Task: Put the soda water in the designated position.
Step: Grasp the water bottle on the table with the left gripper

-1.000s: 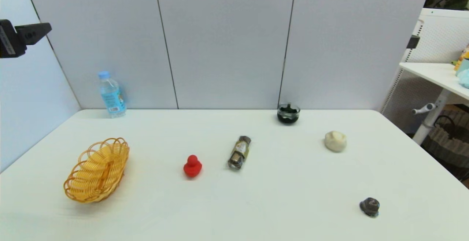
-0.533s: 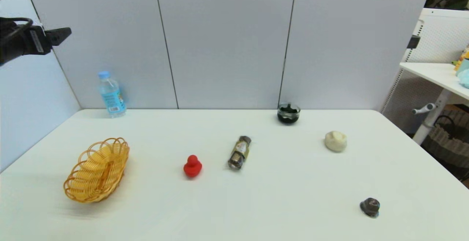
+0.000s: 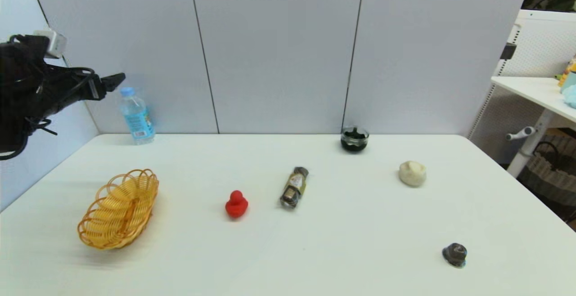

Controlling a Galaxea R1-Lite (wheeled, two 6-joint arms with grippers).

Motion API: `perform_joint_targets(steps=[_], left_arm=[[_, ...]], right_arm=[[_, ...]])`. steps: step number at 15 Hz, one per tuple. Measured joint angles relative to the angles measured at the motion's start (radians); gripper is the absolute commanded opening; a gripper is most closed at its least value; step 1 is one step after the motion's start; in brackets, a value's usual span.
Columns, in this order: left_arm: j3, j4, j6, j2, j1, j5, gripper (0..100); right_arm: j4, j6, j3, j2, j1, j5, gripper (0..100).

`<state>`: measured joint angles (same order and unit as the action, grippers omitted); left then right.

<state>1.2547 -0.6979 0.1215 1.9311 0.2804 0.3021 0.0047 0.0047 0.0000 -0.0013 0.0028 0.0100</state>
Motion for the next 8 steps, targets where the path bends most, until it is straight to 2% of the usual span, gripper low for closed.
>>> perform_joint_targets(steps=[4,8], left_arm=[[0.02,-0.085,-0.001,0.157,0.0,-0.004,100],[0.129,-0.091,0.0,0.291,-0.001,-0.022,100]], right_arm=[[0.0,0.0,0.0,0.0,0.0,0.0,100],[0.0,0.0,0.0,0.0,0.0,0.0,100]])
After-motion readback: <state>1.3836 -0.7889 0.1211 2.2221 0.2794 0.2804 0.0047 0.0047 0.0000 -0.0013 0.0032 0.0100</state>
